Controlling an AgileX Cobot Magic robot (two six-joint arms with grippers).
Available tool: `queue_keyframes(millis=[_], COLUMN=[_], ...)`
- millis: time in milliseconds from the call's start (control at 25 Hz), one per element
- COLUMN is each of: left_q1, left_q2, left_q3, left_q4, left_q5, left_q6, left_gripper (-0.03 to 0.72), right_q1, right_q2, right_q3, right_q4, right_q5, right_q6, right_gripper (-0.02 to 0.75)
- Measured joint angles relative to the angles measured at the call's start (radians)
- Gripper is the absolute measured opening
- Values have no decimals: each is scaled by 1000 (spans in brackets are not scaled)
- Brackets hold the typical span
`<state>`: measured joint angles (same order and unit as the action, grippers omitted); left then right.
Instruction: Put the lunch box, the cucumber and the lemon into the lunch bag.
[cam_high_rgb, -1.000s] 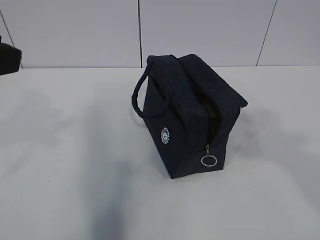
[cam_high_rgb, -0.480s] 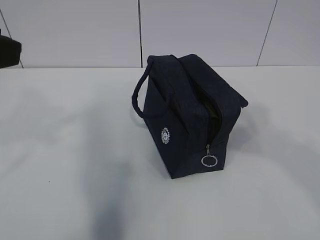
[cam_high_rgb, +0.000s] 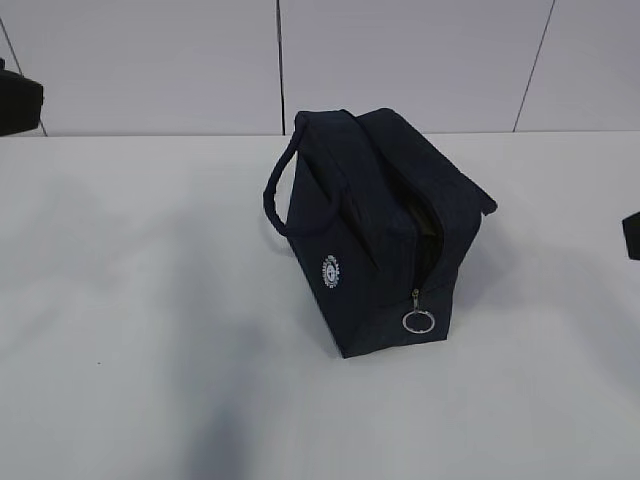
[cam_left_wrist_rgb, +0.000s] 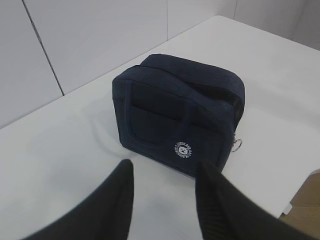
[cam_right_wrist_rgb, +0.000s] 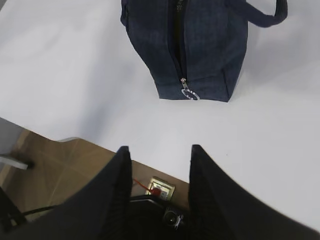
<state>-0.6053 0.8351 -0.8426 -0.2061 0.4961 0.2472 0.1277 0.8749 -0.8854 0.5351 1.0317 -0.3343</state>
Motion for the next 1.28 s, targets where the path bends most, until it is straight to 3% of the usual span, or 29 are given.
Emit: queue_keyframes(millis=[360,680,880,1080,1280], left_q1=[0,0,0,0,0], left_q2=[0,0,0,0,0], left_q3=[0,0,0,0,0], left_q4=[-7,-7,-7,-7,-7], left_q5=[2,7,7,9,9], left_q6=[0,0,0,0,0], left_gripper=[295,293,292,292,292], right_q1=[0,0,-51,-135,-182], right_q2=[163,385,501,550,587], right_q3=[6,6,6,6,6], right_q4=[9,292,377,463,482], right_q5=[-7,-57,-55,41,108], right_q6=[-38,-267,-396,-571,-671], right_gripper=[301,286,269,248,244])
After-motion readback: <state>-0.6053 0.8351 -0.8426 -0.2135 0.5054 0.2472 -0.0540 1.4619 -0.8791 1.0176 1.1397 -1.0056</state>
